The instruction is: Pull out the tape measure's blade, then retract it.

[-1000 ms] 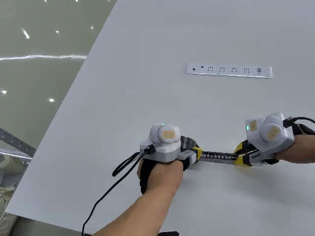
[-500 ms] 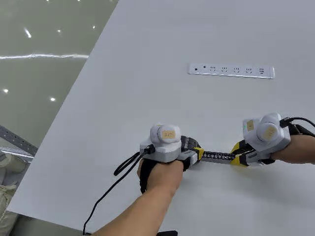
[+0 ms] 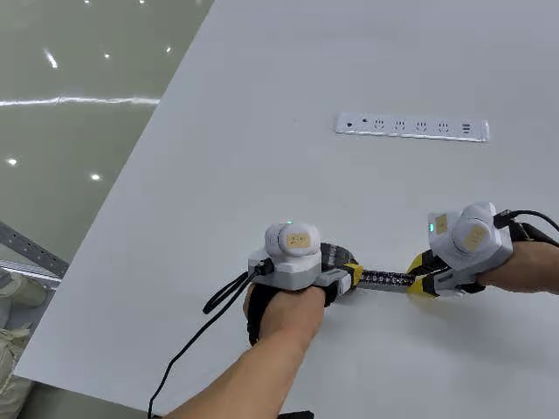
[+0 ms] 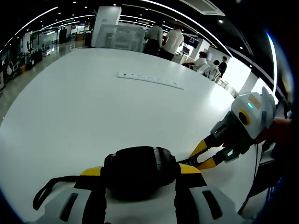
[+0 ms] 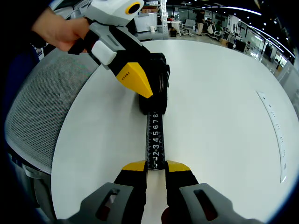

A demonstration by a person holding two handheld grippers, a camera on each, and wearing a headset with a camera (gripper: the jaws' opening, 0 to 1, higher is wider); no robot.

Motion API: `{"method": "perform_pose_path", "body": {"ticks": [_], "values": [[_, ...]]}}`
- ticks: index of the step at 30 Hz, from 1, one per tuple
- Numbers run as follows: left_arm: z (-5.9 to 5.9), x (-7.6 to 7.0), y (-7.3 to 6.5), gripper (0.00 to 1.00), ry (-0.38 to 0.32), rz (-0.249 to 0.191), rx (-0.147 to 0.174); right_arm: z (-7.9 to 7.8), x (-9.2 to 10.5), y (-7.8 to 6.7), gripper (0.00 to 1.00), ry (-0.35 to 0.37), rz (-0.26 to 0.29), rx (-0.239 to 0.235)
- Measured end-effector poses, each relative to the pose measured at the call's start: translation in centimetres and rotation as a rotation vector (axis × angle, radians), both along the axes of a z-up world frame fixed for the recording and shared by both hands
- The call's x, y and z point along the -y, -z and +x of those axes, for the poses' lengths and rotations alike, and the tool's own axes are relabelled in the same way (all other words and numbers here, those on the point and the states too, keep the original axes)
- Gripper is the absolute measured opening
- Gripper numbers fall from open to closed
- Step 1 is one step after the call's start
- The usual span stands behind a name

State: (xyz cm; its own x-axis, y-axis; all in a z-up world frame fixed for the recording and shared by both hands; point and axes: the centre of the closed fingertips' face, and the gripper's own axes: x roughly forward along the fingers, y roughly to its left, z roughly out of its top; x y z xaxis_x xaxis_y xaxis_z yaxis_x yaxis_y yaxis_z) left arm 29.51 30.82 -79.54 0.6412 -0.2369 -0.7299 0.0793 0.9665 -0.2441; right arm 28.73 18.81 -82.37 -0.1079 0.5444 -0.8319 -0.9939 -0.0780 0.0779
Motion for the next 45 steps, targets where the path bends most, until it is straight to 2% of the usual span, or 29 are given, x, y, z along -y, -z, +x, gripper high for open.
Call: {"method": "perform_pose_path", "body": {"ticks": [11,45], "values": [[0.0,0.1,0.0,0.55,0.001,0.003,0.001,0.1,-0.4,0.0,0.11,0.007,0.008,0.022],[0.1,0.0,0.0,0.55,0.015,-0.011,-0.007,-0.2,-4.1,0.0,0.11,0.04,0.039,0.021]]}}
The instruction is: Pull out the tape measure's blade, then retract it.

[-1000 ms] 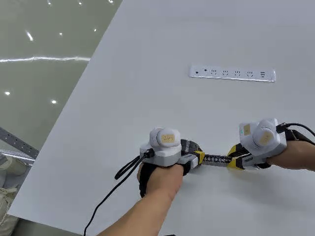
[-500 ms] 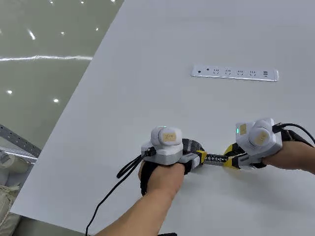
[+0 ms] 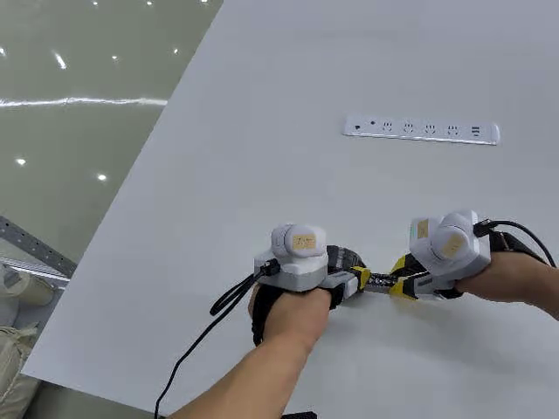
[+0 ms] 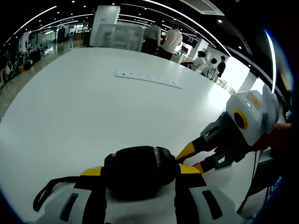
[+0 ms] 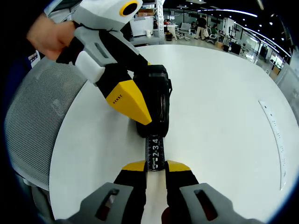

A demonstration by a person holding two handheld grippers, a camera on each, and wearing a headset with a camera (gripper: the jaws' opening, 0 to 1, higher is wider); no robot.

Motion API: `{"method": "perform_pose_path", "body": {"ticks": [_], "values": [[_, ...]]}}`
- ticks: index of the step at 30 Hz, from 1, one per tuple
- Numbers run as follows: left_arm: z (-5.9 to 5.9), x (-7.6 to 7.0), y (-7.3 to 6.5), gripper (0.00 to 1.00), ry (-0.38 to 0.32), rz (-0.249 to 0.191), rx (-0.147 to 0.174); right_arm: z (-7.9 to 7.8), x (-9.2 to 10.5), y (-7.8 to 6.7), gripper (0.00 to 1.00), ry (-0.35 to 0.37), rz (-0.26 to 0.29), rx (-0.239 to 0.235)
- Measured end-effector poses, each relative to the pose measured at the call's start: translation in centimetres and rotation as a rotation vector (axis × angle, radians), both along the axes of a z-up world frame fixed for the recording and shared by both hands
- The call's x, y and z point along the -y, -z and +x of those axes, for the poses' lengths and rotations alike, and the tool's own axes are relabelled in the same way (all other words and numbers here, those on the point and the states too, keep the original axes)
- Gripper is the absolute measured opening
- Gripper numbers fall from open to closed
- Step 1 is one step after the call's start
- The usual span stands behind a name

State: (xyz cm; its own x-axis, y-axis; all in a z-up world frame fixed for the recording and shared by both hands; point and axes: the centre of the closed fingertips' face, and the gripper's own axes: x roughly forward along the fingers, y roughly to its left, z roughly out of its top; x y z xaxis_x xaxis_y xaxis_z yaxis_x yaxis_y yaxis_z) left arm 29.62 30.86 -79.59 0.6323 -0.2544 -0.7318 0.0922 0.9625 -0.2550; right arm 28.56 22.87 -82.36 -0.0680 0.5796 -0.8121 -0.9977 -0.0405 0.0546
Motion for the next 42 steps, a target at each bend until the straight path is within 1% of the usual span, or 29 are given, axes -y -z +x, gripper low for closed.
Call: {"method": "perform_pose_path", "body": {"ticks": [14,29,42], "values": [[-0.1,0.0,-0.2,0.55,0.002,0.0,-0.001,0.0,-1.0,0.0,0.11,0.004,0.012,0.001],[0.1,0.0,0.0,0.55,0.003,-0.003,-0.002,-0.1,-1.9,0.1,0.11,0.002,0.013,0.004],[0.1,0.0,0.0,0.55,0.0,-0.006,-0.004,-0.2,-2.3,0.1,0.11,0.003,0.013,0.012]]}}
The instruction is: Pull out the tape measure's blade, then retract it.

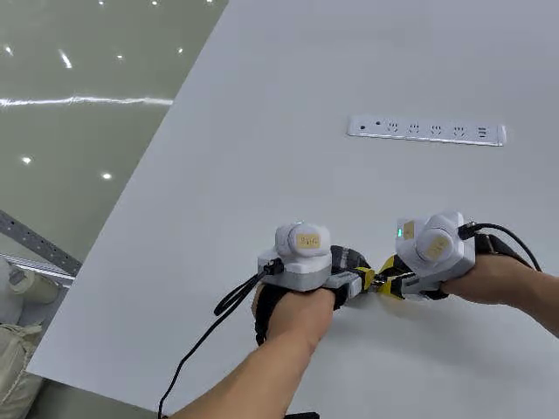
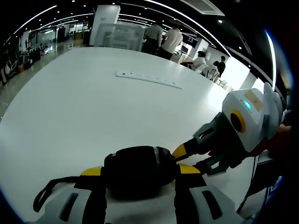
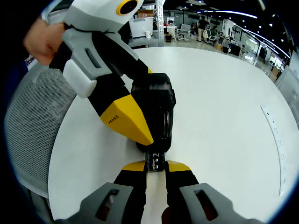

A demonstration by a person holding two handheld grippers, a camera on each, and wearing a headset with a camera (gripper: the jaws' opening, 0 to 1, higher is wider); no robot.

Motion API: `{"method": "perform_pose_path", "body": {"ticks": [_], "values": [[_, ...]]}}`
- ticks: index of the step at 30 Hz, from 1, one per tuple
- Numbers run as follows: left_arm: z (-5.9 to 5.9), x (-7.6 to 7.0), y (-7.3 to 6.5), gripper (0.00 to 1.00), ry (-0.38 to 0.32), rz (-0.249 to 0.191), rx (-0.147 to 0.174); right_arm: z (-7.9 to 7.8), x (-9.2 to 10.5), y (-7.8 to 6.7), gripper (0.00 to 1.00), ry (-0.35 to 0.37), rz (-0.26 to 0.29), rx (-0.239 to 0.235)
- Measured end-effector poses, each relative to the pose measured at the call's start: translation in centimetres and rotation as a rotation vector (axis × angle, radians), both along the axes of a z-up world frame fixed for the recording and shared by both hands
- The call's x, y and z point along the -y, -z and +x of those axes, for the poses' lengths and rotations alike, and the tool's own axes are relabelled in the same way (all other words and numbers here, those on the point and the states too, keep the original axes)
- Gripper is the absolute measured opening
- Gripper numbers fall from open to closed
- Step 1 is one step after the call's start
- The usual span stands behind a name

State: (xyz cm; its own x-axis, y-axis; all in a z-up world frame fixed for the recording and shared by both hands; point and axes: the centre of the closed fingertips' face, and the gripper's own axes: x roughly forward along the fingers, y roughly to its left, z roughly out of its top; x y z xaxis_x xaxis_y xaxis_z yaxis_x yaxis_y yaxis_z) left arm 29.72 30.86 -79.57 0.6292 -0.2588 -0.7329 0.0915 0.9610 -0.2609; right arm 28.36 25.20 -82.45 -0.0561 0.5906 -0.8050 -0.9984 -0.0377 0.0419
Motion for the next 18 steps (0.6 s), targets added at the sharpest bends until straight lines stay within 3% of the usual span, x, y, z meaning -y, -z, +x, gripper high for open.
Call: {"method": "perform_pose_path", "body": {"ticks": [18], "values": [[0.15,-0.12,0.04,0.55,-0.004,-0.006,-0.003,0.02,-0.79,0.02,0.11,-0.009,-0.003,0.01]]}}
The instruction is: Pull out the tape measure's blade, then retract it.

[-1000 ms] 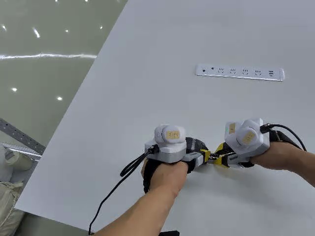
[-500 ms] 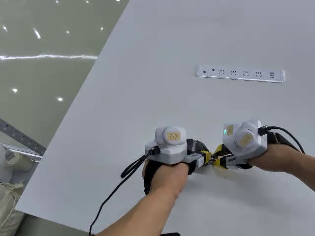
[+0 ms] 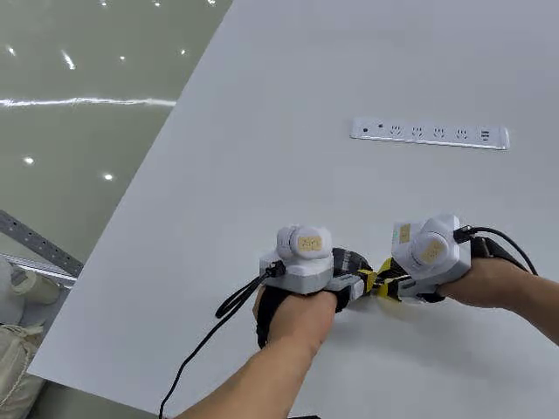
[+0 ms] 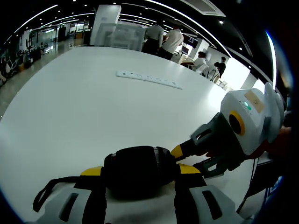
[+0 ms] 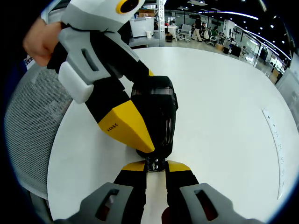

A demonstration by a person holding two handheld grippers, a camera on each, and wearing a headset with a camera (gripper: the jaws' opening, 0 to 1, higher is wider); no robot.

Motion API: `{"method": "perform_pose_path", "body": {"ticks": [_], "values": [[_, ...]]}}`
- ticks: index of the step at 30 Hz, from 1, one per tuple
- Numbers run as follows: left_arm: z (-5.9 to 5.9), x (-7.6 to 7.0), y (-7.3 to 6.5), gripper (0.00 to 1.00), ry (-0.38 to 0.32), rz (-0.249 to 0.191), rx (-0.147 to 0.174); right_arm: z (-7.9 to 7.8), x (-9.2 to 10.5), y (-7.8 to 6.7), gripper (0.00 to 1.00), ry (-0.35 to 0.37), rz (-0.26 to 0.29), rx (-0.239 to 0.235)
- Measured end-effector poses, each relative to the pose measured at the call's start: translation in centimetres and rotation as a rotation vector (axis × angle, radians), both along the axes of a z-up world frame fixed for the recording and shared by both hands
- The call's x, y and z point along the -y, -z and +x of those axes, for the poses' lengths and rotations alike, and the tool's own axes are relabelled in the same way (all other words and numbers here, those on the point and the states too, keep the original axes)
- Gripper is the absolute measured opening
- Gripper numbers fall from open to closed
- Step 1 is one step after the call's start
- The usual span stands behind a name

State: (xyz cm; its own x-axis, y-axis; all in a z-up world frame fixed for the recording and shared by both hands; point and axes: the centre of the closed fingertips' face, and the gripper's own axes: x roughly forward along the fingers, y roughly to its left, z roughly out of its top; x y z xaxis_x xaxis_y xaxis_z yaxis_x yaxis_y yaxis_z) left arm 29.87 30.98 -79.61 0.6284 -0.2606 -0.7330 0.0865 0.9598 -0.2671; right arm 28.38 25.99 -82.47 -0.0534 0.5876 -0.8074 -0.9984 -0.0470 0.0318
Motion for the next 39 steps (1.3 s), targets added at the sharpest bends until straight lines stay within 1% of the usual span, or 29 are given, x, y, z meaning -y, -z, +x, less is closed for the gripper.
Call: {"method": "perform_pose_path", "body": {"ticks": [18,28,33,37,38,39], "values": [[-0.1,-0.04,-0.23,0.55,-0.001,-0.001,0.001,0.02,-0.38,0.02,0.11,0.001,0.003,0.006],[-0.09,0.0,-0.1,0.57,-0.005,0.001,0.002,-0.02,-0.32,0.06,0.12,0.0,-0.001,0.019],[-0.11,-0.01,-0.12,0.57,-0.006,0.001,0.003,-0.05,-0.17,0.21,0.13,-0.002,-0.009,0.034],[-0.17,0.01,-0.19,0.58,0.002,0.007,0.013,-0.12,-0.21,0.2,0.15,0.007,-0.002,0.035],[-0.23,0.05,-0.2,0.58,0.01,0.012,0.015,-0.1,-0.17,0.19,0.15,0.011,-0.003,0.035],[-0.38,0.1,-0.12,0.58,0.039,0.028,0.016,0.07,-0.1,0.21,0.18,0.02,-0.006,0.036]]}}
